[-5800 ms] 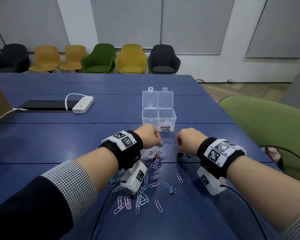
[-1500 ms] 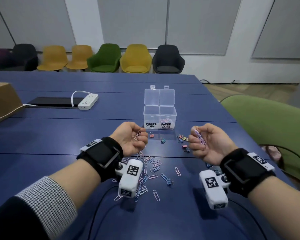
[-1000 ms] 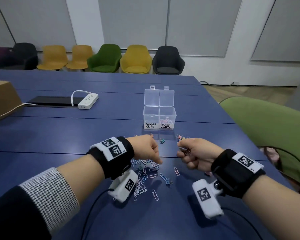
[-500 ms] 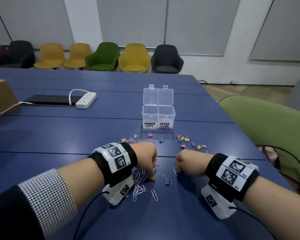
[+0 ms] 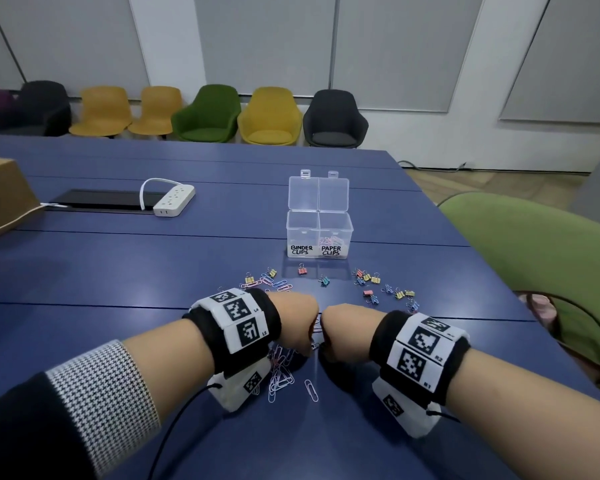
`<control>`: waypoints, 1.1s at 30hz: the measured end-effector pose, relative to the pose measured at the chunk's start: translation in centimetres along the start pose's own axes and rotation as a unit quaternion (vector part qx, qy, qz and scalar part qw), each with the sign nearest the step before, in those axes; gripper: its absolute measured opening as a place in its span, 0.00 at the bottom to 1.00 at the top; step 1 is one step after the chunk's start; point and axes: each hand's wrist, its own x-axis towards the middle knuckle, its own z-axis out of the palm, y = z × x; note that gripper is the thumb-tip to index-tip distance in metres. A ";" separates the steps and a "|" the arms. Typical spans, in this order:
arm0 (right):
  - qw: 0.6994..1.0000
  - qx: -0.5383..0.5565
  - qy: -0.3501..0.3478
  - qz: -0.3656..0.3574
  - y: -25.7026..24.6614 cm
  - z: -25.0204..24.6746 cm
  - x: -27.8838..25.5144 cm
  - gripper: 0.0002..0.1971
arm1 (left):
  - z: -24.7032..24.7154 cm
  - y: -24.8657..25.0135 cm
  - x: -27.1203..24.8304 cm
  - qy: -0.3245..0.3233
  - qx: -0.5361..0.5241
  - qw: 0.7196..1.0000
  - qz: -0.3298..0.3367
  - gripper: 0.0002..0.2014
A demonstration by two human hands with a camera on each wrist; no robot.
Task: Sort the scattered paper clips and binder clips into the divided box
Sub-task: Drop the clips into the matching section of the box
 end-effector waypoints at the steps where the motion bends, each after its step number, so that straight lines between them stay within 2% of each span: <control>1: 1.000 -0.004 -0.004 -0.004 0.0 -0.1 -0.1 0.11 | 0.0 0.1 0.0 -0.002 0.010 1.000 0.000 0.13; 2: 1.000 0.000 -0.008 -0.009 0.0 -0.2 -0.2 0.10 | 0.0 0.2 -0.1 -0.003 0.019 1.000 0.001 0.16; 6: 1.000 0.002 -0.021 -0.014 0.2 -0.1 -0.4 0.19 | 0.2 0.2 0.1 -0.015 0.010 1.000 0.005 0.19; 9: 1.000 0.004 -0.020 -0.017 -0.1 0.2 -0.3 0.10 | 0.4 0.0 0.1 -0.022 -0.014 1.000 0.005 0.18; 13: 1.000 0.016 -0.016 -0.014 -0.3 0.4 -0.4 0.09 | 0.6 -0.1 -0.1 -0.022 -0.040 0.999 0.000 0.18; 15: 0.998 0.055 -0.007 -0.001 0.2 0.2 -0.7 0.10 | 0.4 -0.7 -0.3 -0.027 -0.079 0.996 -0.010 0.14; 18: 0.978 0.206 0.018 0.009 1.7 -0.2 -1.0 0.08 | -0.5 -2.5 -0.7 -0.022 -0.190 0.981 -0.038 0.12; 19: 0.956 0.293 0.021 0.014 2.1 -0.3 -1.1 0.08 | -0.7 -3.0 -0.9 -0.023 -0.283 0.958 -0.043 0.10; 20: 0.913 0.406 0.016 0.017 2.5 -0.3 -1.3 0.10 | -0.9 -3.5 -1.1 -0.030 -0.407 0.912 -0.042 0.11; 21: 0.849 0.528 0.003 0.017 2.8 -0.2 -1.3 0.14 | -1.0 -4.0 -1.2 -0.033 -0.534 0.844 -0.037 0.13; 22: 0.772 0.635 -0.010 0.016 3.1 -0.1 -1.2 0.17 | -1.0 -4.5 -1.2 -0.038 -0.647 0.761 -0.031 0.15; 23: 0.698 0.716 -0.027 0.016 3.4 0.1 -1.1 0.18 | -1.0 -4.9 -1.1 -0.050 -0.734 0.677 -0.021 0.14; 24: 0.636 0.770 -0.043 0.016 3.5 0.2 -1.0 0.17 | -0.9 -5.1 -1.1 -0.061 -0.796 0.602 -0.007 0.12; 26: 0.545 0.837 -0.059 0.013 3.4 0.5 -0.9 0.12 | -0.4 -5.1 -0.9 -0.059 -0.874 0.481 0.020 0.09; 27: 0.508 0.860 -0.052 0.016 3.2 0.5 -0.8 0.09 | -0.1 -4.8 -0.8 -0.048 -0.897 0.439 0.029 0.07; 29: 0.462 0.886 -0.015 0.029 2.7 0.8 -0.4 0.04 | 0.6 -4.2 -0.8 -0.024 -0.920 0.387 0.045 0.05; 31: 0.459 0.887 0.030 0.034 2.3 1.4 0.2 0.04 | 1.1 -3.5 -0.6 -0.014 -0.931 0.362 0.046 0.07; 33: 0.466 0.883 0.049 0.032 2.3 1.8 0.7 0.05 | 1.4 -3.1 -0.1 -0.014 -0.935 0.354 0.028 0.11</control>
